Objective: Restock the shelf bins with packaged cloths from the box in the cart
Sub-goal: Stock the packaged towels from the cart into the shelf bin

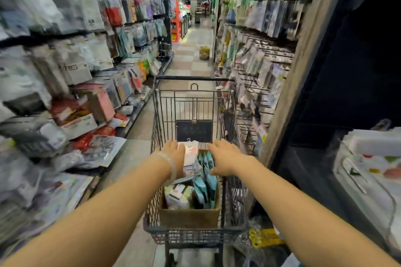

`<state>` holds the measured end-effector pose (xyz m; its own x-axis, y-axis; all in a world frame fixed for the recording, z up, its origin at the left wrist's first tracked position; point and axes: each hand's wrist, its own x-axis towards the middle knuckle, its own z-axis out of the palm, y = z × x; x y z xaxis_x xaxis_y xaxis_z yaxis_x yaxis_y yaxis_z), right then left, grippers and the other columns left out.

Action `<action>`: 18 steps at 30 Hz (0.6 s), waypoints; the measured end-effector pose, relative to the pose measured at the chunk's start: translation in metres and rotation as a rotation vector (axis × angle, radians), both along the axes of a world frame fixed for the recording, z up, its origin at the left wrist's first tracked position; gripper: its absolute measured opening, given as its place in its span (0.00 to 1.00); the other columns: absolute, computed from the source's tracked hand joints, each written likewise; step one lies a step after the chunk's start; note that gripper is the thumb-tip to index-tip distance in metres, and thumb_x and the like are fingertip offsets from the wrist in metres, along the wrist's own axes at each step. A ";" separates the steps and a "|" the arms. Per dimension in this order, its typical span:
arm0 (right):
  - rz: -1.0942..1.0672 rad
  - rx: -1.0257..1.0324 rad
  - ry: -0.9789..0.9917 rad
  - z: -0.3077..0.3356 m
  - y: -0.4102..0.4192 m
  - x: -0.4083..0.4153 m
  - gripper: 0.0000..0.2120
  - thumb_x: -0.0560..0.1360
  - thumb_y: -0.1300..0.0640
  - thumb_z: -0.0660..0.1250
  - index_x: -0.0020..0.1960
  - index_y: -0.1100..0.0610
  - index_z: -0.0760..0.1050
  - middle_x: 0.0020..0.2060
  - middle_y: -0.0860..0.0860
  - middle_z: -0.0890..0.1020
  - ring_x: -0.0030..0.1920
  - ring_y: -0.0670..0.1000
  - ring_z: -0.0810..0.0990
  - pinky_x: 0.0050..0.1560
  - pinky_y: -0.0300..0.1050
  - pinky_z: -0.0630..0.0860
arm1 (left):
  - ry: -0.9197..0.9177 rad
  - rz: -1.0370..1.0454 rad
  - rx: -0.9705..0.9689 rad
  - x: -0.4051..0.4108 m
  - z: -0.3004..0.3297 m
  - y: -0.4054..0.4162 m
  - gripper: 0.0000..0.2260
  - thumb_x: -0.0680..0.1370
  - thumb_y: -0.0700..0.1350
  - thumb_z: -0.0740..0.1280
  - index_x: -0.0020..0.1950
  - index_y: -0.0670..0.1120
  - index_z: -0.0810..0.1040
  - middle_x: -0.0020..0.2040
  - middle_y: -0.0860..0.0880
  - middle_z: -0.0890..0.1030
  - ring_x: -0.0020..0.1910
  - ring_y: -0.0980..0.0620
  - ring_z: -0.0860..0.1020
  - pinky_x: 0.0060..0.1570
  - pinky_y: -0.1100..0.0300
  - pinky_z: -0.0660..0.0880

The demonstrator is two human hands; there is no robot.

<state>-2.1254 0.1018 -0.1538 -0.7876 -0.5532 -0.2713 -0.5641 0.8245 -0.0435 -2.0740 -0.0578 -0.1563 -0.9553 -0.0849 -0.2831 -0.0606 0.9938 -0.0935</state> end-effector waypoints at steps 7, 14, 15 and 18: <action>0.028 -0.001 -0.098 -0.040 -0.049 -0.063 0.38 0.72 0.48 0.70 0.75 0.58 0.57 0.71 0.58 0.64 0.71 0.59 0.62 0.71 0.55 0.62 | -0.059 0.070 0.099 -0.039 -0.035 -0.051 0.31 0.75 0.55 0.67 0.72 0.43 0.60 0.69 0.43 0.66 0.69 0.44 0.64 0.68 0.49 0.66; -0.012 0.081 -0.246 -0.110 -0.084 -0.163 0.36 0.70 0.47 0.71 0.73 0.57 0.60 0.68 0.59 0.68 0.68 0.60 0.67 0.68 0.55 0.67 | -0.185 0.189 0.222 -0.130 -0.084 -0.094 0.28 0.76 0.53 0.66 0.71 0.44 0.63 0.69 0.44 0.69 0.68 0.45 0.68 0.67 0.53 0.66; -0.019 0.085 -0.272 -0.121 -0.088 -0.178 0.35 0.71 0.49 0.70 0.72 0.57 0.61 0.68 0.59 0.68 0.68 0.60 0.68 0.67 0.54 0.68 | -0.200 0.199 0.243 -0.146 -0.091 -0.099 0.28 0.77 0.52 0.66 0.72 0.44 0.62 0.70 0.44 0.68 0.68 0.45 0.68 0.68 0.53 0.66; -0.053 0.066 -0.348 -0.150 -0.099 -0.223 0.29 0.73 0.52 0.67 0.71 0.57 0.63 0.66 0.59 0.71 0.65 0.60 0.71 0.62 0.52 0.71 | -0.260 0.231 0.293 -0.188 -0.113 -0.111 0.27 0.78 0.51 0.64 0.73 0.44 0.61 0.71 0.44 0.68 0.68 0.45 0.69 0.67 0.53 0.67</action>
